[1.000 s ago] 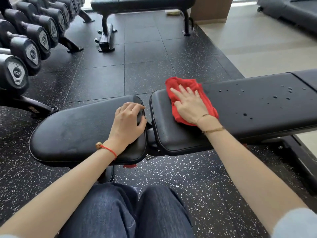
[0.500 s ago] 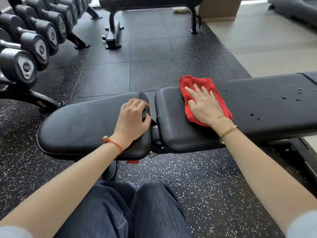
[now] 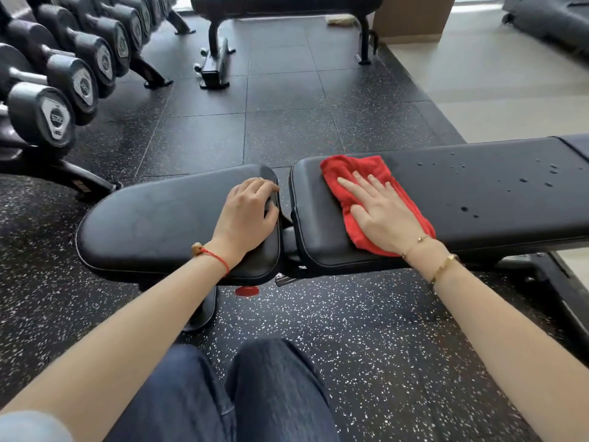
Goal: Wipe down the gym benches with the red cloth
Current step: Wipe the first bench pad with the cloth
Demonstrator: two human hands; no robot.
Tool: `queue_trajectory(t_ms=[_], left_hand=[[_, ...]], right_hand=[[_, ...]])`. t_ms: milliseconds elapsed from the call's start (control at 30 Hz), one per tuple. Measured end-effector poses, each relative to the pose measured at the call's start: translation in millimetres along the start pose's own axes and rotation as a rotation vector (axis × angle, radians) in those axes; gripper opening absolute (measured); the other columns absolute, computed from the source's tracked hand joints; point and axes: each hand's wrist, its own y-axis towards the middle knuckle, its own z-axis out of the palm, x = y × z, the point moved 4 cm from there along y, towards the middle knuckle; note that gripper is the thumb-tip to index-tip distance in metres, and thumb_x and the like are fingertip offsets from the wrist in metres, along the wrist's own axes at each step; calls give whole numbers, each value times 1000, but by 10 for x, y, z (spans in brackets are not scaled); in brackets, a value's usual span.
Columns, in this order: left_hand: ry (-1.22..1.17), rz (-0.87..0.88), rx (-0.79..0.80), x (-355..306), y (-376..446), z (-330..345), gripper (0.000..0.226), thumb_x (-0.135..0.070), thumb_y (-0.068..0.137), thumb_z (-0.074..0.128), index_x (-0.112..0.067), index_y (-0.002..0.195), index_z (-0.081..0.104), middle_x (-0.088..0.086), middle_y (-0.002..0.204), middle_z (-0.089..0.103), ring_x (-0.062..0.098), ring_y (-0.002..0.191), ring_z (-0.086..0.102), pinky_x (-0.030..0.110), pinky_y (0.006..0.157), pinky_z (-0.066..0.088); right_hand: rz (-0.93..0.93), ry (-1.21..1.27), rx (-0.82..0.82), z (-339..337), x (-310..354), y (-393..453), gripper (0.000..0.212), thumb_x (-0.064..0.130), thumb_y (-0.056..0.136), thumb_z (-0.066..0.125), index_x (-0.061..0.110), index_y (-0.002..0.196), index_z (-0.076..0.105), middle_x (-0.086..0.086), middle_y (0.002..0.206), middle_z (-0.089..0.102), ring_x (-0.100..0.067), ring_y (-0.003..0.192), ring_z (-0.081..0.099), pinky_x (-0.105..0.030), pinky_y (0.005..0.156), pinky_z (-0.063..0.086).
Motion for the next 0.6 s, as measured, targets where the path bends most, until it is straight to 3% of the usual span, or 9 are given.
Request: queue_trajectory(t_ms=[167, 400, 500, 600], left_hand=[[-1, 19, 3, -23, 31, -19, 41, -7, 86, 54, -10, 127, 60, 8, 125, 63, 28, 122, 54, 43, 102, 43], [20, 76, -10, -8, 6, 3, 28, -9, 92, 53, -9, 117, 67, 6, 120, 67, 28, 120, 57, 45, 96, 46], [103, 86, -64, -39, 0, -28, 28, -11, 90, 54, -10, 113, 69, 6, 117, 67, 30, 117, 59, 43, 94, 46], [122, 55, -79, -107, -58, -36, 30, -15, 91, 51, -13, 116, 68, 5, 123, 66, 30, 122, 56, 43, 100, 42]], right_hand=[[173, -54, 5, 43, 131, 557, 54, 29, 99, 30, 32, 152, 18, -2, 163, 8, -27, 149, 8, -45, 121, 0], [-111, -28, -26, 185, 582, -30, 58, 25, 95, 38, 36, 150, 24, 2, 161, 17, -23, 149, 13, -43, 122, 4], [-42, 38, -42, 95, 337, -165, 57, 23, 96, 40, 37, 149, 26, 4, 160, 20, -21, 149, 14, -40, 122, 4], [93, 26, -22, 43, 161, 73, 55, 24, 98, 36, 37, 150, 23, 3, 161, 15, -21, 149, 11, -41, 122, 2]])
